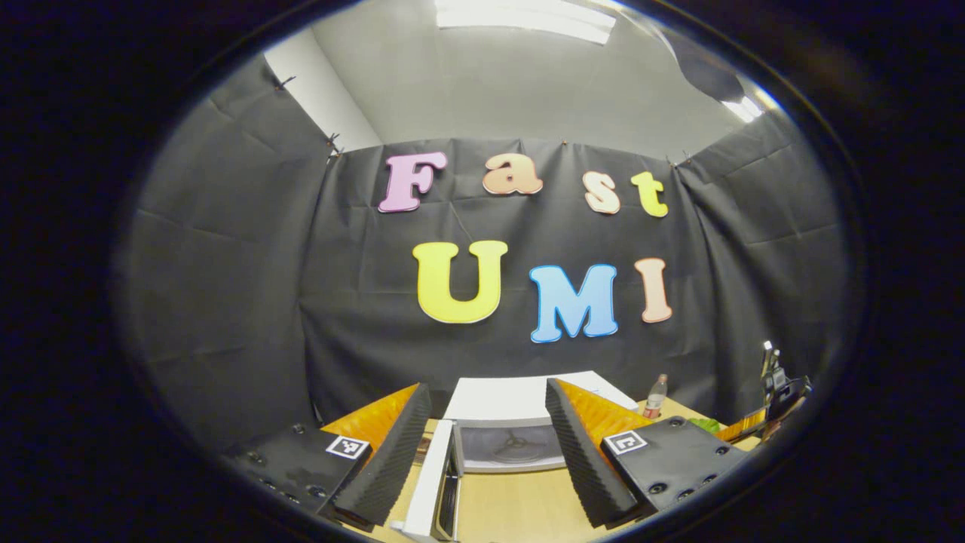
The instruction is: Open the microwave oven with the left hand, put the food in, and close the microwave oven.
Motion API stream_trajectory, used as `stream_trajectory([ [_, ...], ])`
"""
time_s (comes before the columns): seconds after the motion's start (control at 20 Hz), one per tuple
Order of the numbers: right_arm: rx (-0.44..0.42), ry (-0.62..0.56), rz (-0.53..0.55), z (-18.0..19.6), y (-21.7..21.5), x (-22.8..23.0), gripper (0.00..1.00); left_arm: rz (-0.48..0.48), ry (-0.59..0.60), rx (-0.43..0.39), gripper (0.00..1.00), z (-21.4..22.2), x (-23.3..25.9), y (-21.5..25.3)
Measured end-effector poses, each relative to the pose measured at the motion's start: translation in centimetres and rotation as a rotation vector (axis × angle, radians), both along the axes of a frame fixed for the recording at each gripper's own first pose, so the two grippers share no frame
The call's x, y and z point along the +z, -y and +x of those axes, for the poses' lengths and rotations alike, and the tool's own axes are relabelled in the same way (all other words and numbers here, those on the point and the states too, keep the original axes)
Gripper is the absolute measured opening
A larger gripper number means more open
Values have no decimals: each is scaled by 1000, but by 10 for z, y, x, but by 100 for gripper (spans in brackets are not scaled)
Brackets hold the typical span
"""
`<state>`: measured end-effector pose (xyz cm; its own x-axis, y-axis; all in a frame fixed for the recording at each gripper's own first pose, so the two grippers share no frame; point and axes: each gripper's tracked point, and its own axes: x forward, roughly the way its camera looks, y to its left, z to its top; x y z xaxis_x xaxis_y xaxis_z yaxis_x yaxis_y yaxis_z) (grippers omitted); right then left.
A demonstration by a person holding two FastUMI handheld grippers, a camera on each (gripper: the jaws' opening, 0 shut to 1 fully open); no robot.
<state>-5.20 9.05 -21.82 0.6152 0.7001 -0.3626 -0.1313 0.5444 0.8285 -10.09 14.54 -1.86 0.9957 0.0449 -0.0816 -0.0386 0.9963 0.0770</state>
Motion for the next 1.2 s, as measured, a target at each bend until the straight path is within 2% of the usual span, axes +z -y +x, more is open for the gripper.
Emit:
stream_trajectory([
  [0.15, -45, 13, 64, 13, -38, 14, 28, -32, 34, -42, 100, 10, 13, -18],
  [0.25, -68, 25, 91, 24, -64, 15, 28, -38, 45, -65, 94, 15, 18, -34],
  [0.3, -81, 25, 112, 28, -76, 15, 28, -37, 41, -73, 98, 17, 18, -43],
  [0.5, -173, 1, 202, 55, -115, 5, 28, -41, 44, -87, 100, 22, 17, -75],
  [0.75, -254, -58, 238, 92, -156, -25, 28, -25, 54, -89, 100, 25, 19, -104],
  [0.85, -268, -77, 245, 104, -170, -36, 28, -19, 54, -82, 94, 26, 20, -118],
  [1.1, -356, -125, 273, 149, -192, -67, 28, -31, 43, -40, 100, 25, 14, -149],
  [1.2, -402, -132, 269, 167, -199, -83, 28, -31, 34, -23, 97, 23, 10, -162],
])
